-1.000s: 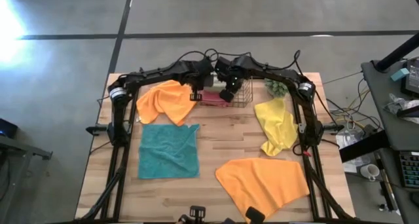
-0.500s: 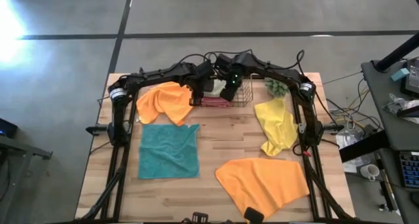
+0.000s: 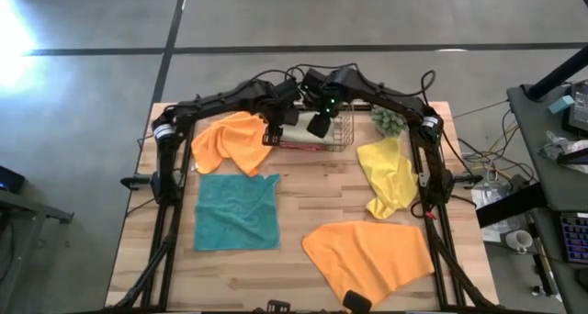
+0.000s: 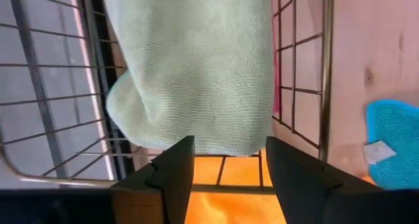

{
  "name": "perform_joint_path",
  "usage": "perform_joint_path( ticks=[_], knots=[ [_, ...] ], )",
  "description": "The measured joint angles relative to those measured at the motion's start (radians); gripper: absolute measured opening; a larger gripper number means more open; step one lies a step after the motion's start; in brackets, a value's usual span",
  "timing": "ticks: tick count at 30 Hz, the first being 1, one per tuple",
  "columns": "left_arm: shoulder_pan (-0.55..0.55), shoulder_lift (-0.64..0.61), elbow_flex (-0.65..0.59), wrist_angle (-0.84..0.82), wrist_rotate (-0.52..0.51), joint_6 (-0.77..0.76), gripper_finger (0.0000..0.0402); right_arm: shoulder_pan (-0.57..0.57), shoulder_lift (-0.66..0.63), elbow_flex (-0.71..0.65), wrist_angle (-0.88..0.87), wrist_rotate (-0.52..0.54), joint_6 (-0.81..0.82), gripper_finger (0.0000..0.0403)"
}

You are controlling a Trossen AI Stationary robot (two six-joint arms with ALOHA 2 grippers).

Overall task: Fold microfiber towels
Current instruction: Fold the blue microfiber cloth

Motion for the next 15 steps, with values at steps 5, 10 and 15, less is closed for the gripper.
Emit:
perform_joint_path(
  ticks=[5,10,15],
  knots=[
    [-0.001,-0.037,0.050,-0.022,0.000,-0.036,0.0173,0.000,-0.002,0.069,-0.052,0.000,-0.008,0.0154],
    [-0.001,-0.140,0.035,-0.052,0.003,-0.209,0.0173,0.004,-0.056,0.094,-0.084,0.000,0.008,0.0138],
    [-0.034,-0.261,-0.086,-0.063,0.057,-0.419,0.0173,0.045,-0.155,0.019,-0.079,-0.003,0.038,0.0125]
  ],
)
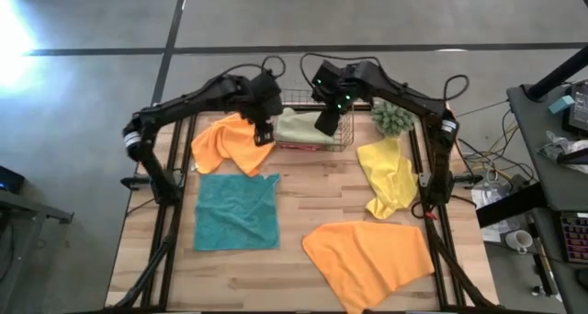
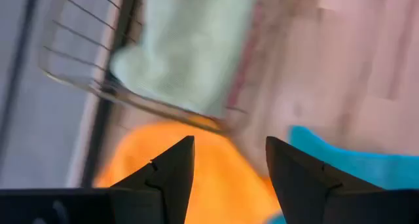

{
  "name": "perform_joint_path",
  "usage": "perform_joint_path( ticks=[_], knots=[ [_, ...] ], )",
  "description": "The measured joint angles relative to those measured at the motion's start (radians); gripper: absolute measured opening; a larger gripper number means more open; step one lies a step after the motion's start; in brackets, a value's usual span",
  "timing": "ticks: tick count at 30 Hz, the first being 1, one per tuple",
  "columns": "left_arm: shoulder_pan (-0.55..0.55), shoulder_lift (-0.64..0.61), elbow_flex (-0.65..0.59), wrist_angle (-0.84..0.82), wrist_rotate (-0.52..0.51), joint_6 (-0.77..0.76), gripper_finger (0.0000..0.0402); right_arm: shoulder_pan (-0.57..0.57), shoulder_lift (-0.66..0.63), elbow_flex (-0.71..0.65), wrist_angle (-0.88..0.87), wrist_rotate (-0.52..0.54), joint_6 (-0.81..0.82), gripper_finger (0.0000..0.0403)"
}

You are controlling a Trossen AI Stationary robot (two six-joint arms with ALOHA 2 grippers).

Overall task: Fold microfiber towels
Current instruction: Fold the blue microfiber cloth

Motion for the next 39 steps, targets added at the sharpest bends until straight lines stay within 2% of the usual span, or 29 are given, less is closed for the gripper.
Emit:
perform_joint_path(
  ticks=[8,14,19,23,30,36,39],
  knots=[
    [-0.154,-0.224,-0.393,0.105,0.007,-0.215,0.0173,0.156,-0.129,-0.189,0.089,0.000,0.066,0.0123],
    [-0.283,-0.368,-0.566,0.110,0.012,-0.408,0.0173,0.307,-0.189,-0.330,0.219,0.004,0.152,0.0123],
    [-0.389,-0.425,-0.633,0.177,0.011,-0.541,0.0173,0.438,-0.223,-0.430,0.246,0.004,0.241,0.0123],
    [-0.472,-0.420,-0.648,0.277,0.011,-0.557,0.0173,0.551,-0.236,-0.528,0.245,0.027,0.348,0.0123],
    [-0.575,-0.347,-0.648,0.443,0.011,-0.551,0.0173,0.759,-0.243,-0.638,0.245,0.064,0.526,0.0123],
    [-0.606,-0.257,-0.648,0.605,0.011,-0.548,0.0173,0.903,-0.244,-0.683,0.245,0.068,0.640,0.0123],
    [-0.606,-0.221,-0.648,0.620,0.012,-0.549,0.0173,0.948,-0.244,-0.699,0.247,0.086,0.683,0.0123]
  ],
)
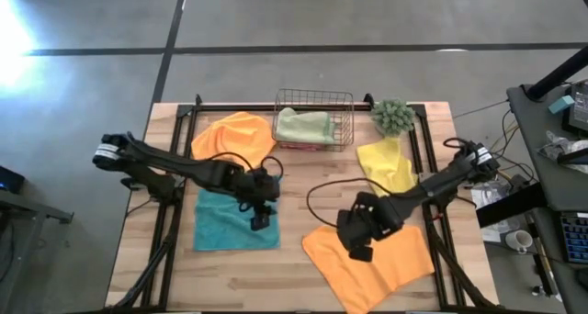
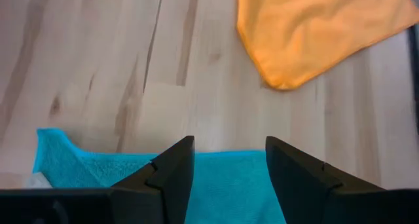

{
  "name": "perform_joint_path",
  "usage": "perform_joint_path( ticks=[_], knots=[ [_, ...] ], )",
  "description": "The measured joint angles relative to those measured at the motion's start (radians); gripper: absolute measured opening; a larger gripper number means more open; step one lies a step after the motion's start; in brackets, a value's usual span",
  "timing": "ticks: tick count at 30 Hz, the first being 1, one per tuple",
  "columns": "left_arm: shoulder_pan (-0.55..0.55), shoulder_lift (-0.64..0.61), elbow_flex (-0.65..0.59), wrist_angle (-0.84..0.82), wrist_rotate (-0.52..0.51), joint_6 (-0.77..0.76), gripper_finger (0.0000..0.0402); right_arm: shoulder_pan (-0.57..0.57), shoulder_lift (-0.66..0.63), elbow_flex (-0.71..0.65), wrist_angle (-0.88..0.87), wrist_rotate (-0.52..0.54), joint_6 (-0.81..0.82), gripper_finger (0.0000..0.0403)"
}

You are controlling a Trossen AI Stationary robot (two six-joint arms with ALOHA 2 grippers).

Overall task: Fold microfiber towels
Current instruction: Fold the blue microfiber cloth

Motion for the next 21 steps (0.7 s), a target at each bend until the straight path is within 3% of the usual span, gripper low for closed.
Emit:
perform_joint_path(
  ticks=[5,10,16,21],
  knots=[
    [-0.019,0.016,0.001,-0.084,0.028,-0.089,0.0173,0.024,0.000,-0.033,0.060,0.023,-0.037,0.0123],
    [-0.085,-0.007,0.014,-0.235,0.034,-0.215,0.0173,0.002,0.003,-0.062,0.261,0.025,-0.190,0.0123],
    [-0.240,-0.032,0.013,-0.392,0.035,-0.409,0.0173,-0.050,0.059,-0.054,0.512,0.023,-0.438,0.0123],
    [-0.410,-0.034,0.006,-0.523,0.035,-0.605,0.0173,-0.106,0.141,0.006,0.571,-0.015,-0.573,0.0125]
  ],
)
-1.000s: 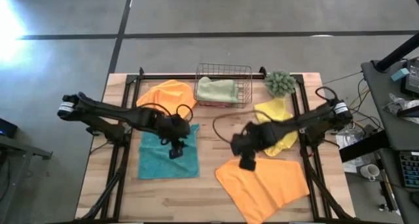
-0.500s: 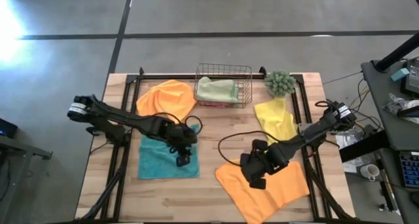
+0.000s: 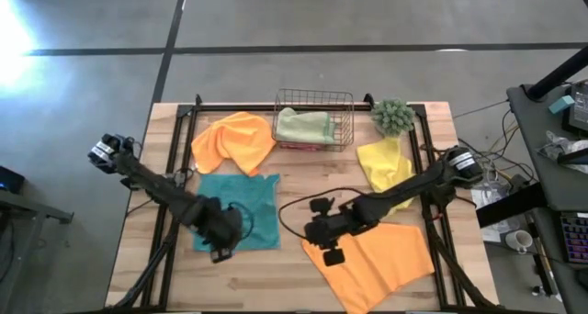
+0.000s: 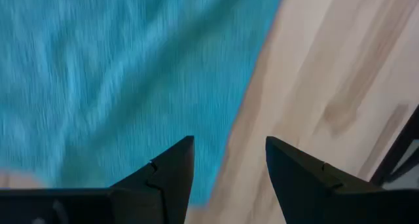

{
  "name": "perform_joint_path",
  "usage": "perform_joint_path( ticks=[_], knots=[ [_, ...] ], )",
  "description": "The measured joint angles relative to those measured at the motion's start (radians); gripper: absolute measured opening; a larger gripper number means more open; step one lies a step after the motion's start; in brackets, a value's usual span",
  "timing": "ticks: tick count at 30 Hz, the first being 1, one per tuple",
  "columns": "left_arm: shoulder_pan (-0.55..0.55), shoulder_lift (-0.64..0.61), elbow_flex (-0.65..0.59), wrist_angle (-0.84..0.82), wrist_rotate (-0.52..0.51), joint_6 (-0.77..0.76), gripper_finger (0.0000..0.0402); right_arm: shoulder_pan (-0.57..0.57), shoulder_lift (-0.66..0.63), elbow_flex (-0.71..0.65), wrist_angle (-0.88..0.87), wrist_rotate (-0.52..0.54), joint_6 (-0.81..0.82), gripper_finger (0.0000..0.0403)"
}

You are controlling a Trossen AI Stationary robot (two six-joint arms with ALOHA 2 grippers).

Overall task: Fold microfiber towels
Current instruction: Fold the blue microfiber cloth

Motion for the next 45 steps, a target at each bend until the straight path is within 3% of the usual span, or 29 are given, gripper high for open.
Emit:
perform_joint_path(
  ticks=[6,11,18,26,33,45],
  knots=[
    [-0.177,0.000,-0.002,-0.025,0.000,-0.192,0.0173,-0.059,0.096,0.117,-0.005,-0.020,-0.112,0.0149],
    [-0.263,0.005,-0.006,-0.024,0.002,-0.234,0.0173,-0.081,0.190,0.249,-0.003,-0.044,-0.228,0.0170],
    [-0.292,0.005,-0.070,-0.015,0.025,-0.259,0.0173,-0.086,0.369,0.433,-0.010,-0.157,-0.380,0.0172],
    [-0.295,0.005,-0.157,0.055,0.066,-0.259,0.0173,-0.106,0.491,0.617,-0.118,-0.207,-0.439,0.0171],
    [-0.295,0.005,-0.211,0.116,0.122,-0.259,0.0173,-0.121,0.549,0.658,-0.154,-0.205,-0.432,0.0171],
    [-0.295,0.005,-0.288,0.198,0.140,-0.251,0.0173,-0.120,0.549,0.590,-0.083,-0.184,-0.410,0.0171]
  ],
)
